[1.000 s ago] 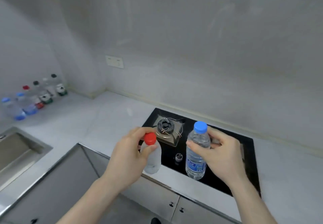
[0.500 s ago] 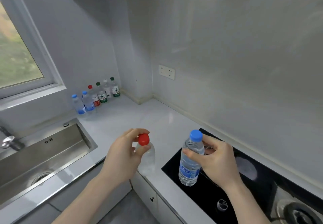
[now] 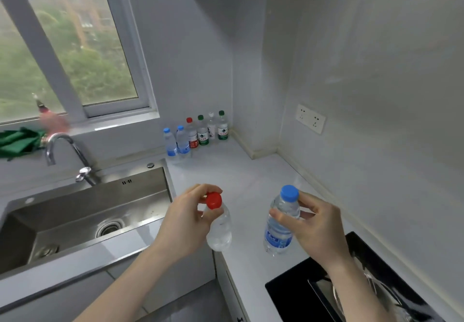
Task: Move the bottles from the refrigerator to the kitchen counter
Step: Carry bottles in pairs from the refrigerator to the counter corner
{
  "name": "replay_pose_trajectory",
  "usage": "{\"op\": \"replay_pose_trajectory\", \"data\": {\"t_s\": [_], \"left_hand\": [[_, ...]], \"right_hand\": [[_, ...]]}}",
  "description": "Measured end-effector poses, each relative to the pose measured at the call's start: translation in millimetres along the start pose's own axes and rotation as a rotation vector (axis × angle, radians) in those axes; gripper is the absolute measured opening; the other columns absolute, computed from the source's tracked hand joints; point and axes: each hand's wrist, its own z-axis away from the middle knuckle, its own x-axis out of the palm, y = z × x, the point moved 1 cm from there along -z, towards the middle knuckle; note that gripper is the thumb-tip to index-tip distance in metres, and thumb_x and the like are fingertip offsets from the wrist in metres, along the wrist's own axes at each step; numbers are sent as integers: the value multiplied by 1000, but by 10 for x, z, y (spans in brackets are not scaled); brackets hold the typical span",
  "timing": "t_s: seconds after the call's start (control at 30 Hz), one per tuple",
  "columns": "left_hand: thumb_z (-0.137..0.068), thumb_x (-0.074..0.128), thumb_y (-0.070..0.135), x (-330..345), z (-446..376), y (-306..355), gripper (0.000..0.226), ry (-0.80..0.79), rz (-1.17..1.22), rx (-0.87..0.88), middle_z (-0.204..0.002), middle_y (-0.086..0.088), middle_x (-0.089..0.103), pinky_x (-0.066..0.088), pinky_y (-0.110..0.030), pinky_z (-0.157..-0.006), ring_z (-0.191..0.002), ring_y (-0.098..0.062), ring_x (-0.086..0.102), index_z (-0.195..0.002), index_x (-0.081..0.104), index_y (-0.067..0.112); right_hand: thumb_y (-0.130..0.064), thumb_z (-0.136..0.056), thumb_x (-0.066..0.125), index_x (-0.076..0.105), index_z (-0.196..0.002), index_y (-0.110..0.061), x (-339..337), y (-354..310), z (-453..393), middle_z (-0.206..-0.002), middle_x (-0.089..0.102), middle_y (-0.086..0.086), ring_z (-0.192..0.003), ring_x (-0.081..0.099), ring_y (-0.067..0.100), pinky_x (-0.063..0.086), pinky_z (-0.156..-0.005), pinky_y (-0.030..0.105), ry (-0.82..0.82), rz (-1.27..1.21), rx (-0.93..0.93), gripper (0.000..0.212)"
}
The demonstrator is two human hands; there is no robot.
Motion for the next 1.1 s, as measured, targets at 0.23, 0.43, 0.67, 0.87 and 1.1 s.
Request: {"op": "replay_pose_trajectory", "data": {"t_s": [0.23, 0.43, 0.67, 0.87, 1.1], "left_hand": [[-86, 79, 15, -142, -588, -412, 35, 50, -60, -64, -104, 27, 64, 57, -23, -80, -100, 3, 63, -107, 67, 40], [-86, 82, 21, -204, -1318, -820, 31, 17, -101, -80, -101, 27, 66, 48, -13, -72, -97, 4, 62, -106, 68, 39], [-86, 82, 25, -321, -2373, -1509, 33, -89, -149, -102, -104, 29, 61, 53, -18, -77, -95, 5, 61, -109, 65, 41], [-86, 81, 32, -444, -3232, -2103, 36, -173, -292, -72, -112, 22, 62, 57, -28, -87, -100, -4, 59, -118, 64, 38], [-86, 80, 37, -298, -4078, -2636, 35, -251, -484, -36, -115, 16, 64, 57, -36, -83, -101, -17, 63, -116, 63, 36]], "right_hand": [[-20, -77, 92, 78, -102, -35, 384, 159, -689, -97, 79, -16, -93, 75, 6, 57, -80, 15, -105, -7, -39, 32], [-28, -76, 93, 79, -109, -30, 775, 368, -1364, -101, 78, -15, -92, 75, 9, 61, -82, 27, -91, 50, -18, 36], [-27, -74, 94, 80, -99, -31, 1395, 618, -2316, -94, 78, -13, -87, 75, 8, 59, -77, 22, -21, 83, 51, 28], [-23, -74, 94, 79, -93, -32, 1931, 817, -3061, -90, 78, -12, -86, 74, 7, 59, -78, 21, 2, 110, 110, 26], [-17, -75, 93, 74, -98, -38, 2334, 1062, -3628, -95, 76, -23, -92, 71, -3, 52, -75, 10, -5, 104, 173, 37]]}}
